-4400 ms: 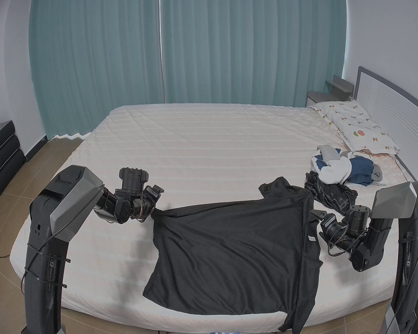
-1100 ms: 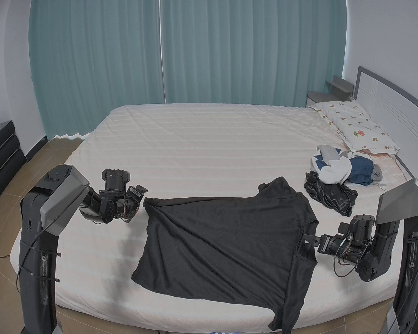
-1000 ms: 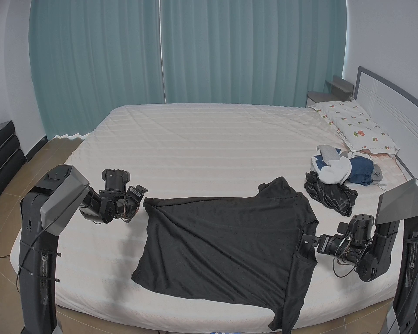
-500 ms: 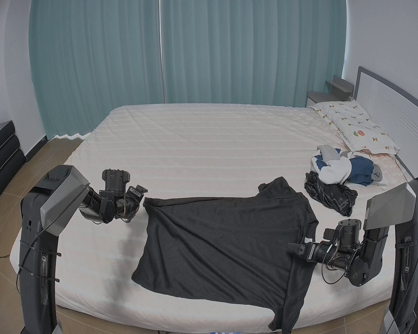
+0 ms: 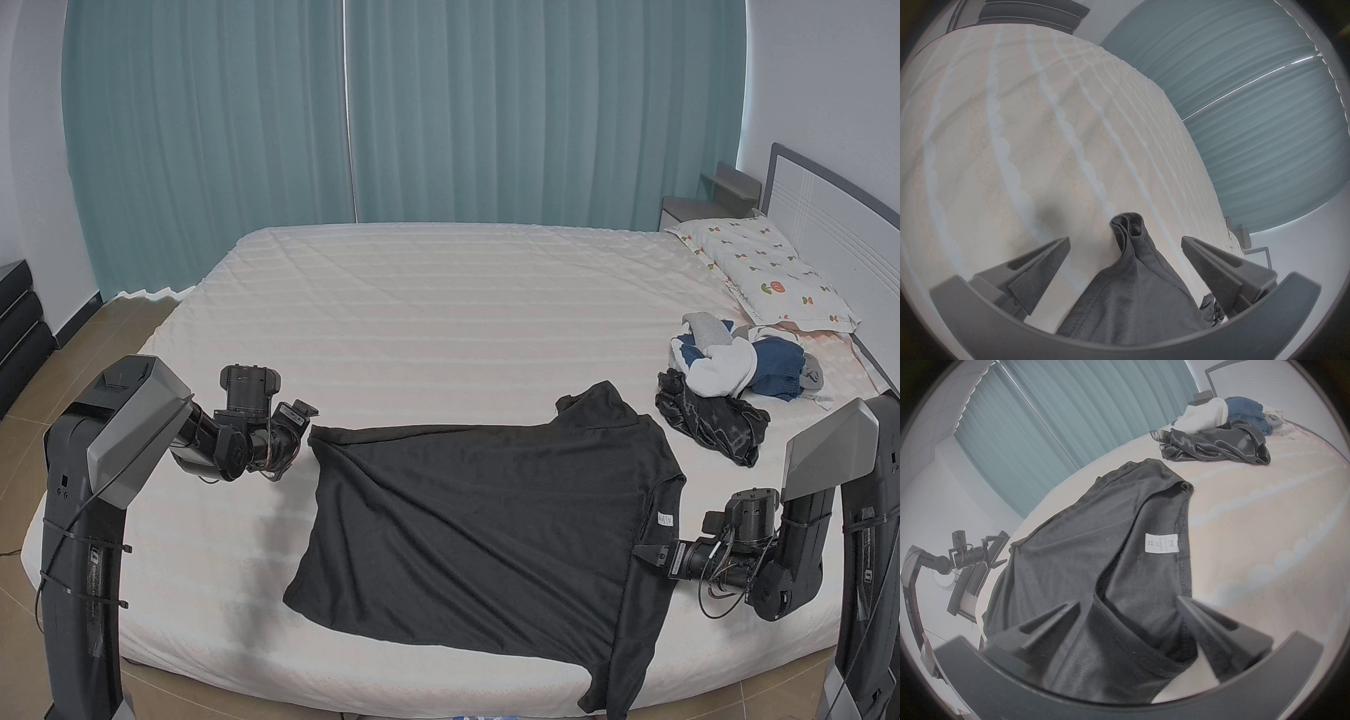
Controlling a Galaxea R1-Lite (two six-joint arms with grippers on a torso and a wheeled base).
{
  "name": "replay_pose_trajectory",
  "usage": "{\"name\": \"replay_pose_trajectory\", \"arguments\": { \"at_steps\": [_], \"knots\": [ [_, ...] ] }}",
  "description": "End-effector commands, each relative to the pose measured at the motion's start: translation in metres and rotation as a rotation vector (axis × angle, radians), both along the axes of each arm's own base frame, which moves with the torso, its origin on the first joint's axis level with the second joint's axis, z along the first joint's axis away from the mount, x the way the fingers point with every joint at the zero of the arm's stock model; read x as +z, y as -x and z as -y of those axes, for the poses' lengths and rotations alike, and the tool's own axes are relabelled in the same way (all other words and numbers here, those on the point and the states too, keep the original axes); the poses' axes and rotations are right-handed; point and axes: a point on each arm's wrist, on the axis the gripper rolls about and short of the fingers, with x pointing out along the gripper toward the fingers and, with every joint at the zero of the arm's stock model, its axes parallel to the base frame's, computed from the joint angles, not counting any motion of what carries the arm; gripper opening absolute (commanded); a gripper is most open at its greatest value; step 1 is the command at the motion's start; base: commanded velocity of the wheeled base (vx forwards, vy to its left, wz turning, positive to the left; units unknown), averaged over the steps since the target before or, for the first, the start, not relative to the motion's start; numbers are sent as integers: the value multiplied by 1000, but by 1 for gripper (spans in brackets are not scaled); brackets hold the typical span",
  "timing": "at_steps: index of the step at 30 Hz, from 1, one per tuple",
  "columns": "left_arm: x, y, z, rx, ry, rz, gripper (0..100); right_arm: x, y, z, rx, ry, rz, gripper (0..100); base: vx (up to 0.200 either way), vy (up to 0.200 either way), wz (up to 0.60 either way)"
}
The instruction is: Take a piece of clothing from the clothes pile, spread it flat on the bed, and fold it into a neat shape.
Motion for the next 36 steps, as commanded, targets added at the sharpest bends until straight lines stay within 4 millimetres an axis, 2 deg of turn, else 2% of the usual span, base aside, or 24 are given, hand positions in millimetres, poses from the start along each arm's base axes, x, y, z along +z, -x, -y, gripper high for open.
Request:
{"name": "replay_pose_trajectory", "arguments": {
  "at_steps": [1, 15, 19, 23, 24, 28, 32, 36],
  "knots": [
    [0, 0, 0, 1, 0, 0, 100, -2, 1, 3, -9, -1, -11, 0, 0, 0, 0],
    [-1, 0, 0, 1, 0, -1, 100, 3, 3, 48, -52, -96, 10, 0, 0, 0, 0],
    [0, -1, 0, 1, 0, 0, 100, 6, 11, 53, -22, -139, -6, 0, 0, 0, 0],
    [0, -1, 0, 1, 0, 0, 100, 8, 11, 54, -9, -149, 5, 0, 0, 0, 0],
    [0, -1, 0, 1, 0, 0, 100, 9, 10, 52, -1, -149, 9, 100, 0, 0, 0],
    [0, -1, 0, 1, 0, 0, 100, 17, 7, 41, 41, -148, 37, 100, 0, 0, 0],
    [0, -1, 0, 1, 0, 0, 100, 18, 3, 28, 79, -144, 49, 100, 0, 0, 0],
    [-1, -1, 0, 1, 0, -1, 100, 16, 2, 24, 93, -144, 47, 100, 0, 0, 0]
  ]
}}
